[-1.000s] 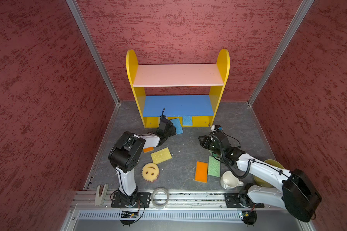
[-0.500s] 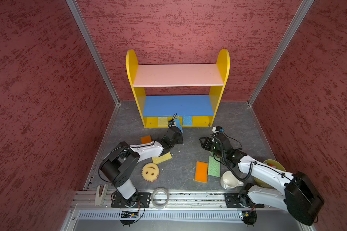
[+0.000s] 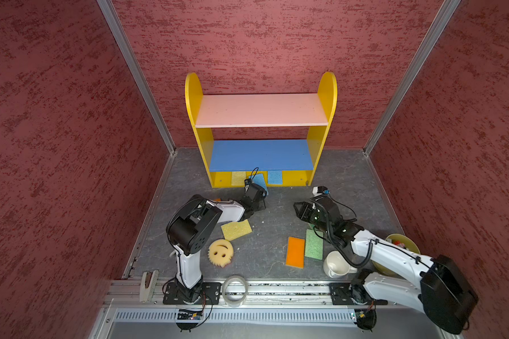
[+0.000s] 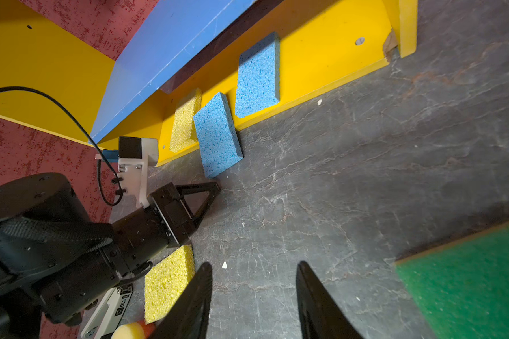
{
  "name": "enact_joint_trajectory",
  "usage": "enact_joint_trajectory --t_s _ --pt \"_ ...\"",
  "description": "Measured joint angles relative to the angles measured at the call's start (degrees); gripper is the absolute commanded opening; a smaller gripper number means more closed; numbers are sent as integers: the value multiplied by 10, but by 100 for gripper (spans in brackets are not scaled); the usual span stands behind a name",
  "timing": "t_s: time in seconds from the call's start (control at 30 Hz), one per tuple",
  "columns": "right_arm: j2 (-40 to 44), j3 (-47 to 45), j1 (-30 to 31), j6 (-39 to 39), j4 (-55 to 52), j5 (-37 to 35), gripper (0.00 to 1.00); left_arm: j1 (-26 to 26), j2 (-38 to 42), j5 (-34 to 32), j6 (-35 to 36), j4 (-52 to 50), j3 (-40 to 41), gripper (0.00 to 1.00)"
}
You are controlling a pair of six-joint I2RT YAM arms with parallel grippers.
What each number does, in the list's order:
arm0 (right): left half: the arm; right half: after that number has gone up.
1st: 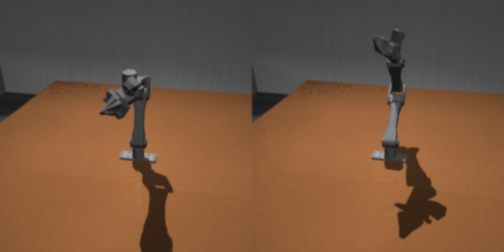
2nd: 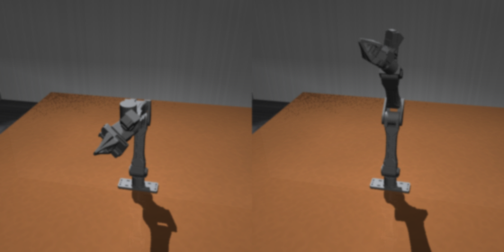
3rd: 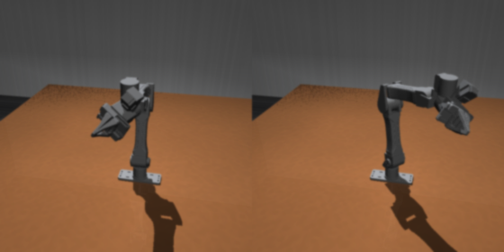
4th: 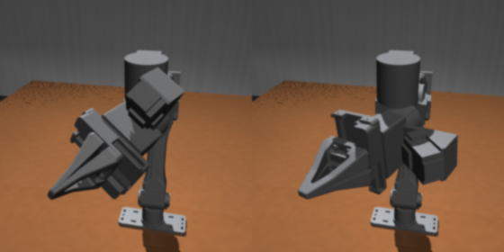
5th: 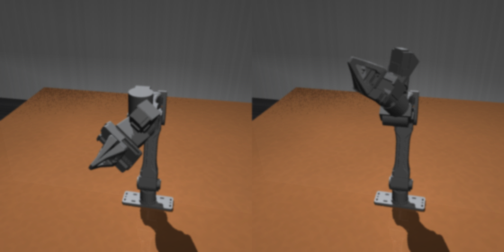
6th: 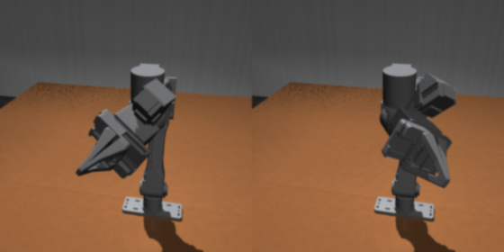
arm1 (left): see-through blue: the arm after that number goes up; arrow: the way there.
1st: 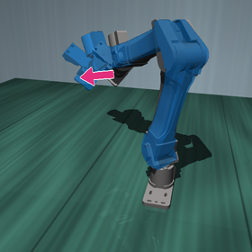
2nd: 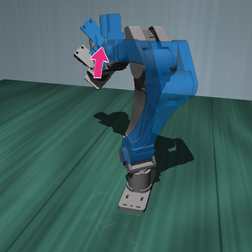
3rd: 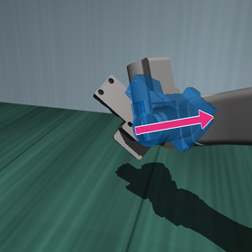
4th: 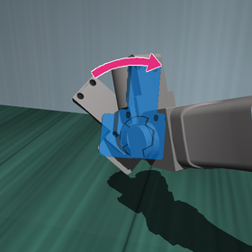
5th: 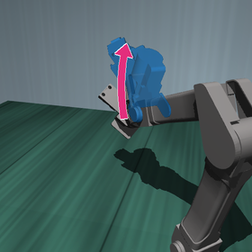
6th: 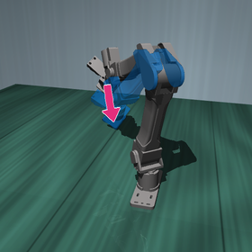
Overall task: Arrange cleaning sponges on a shelf
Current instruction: Move the cleaning sponge to the shelf.
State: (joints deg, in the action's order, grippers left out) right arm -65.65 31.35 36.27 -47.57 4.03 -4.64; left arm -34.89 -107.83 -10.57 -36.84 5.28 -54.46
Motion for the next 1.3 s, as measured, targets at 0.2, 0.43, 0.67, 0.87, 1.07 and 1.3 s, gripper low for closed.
enact_joint_trajectory --t_s 0.2,0.43,0.67,0.87,1.07,1.3 --pt "-9 0 0 0 0 -1 48 20 -24 7 0 14 -24 0" --pt "-38 1 0 0 0 -1 48 41 -46 18 2 31 -46 0" --pt "-53 6 0 0 5 -1 48 47 -48 24 3 43 -56 0" --pt "-58 6 0 0 8 0 48 47 -48 34 3 51 -59 0" --pt "-62 6 0 0 9 1 48 47 -51 37 3 52 -60 0" --pt "-62 6 0 0 9 1 48 47 -73 38 5 55 -72 0"
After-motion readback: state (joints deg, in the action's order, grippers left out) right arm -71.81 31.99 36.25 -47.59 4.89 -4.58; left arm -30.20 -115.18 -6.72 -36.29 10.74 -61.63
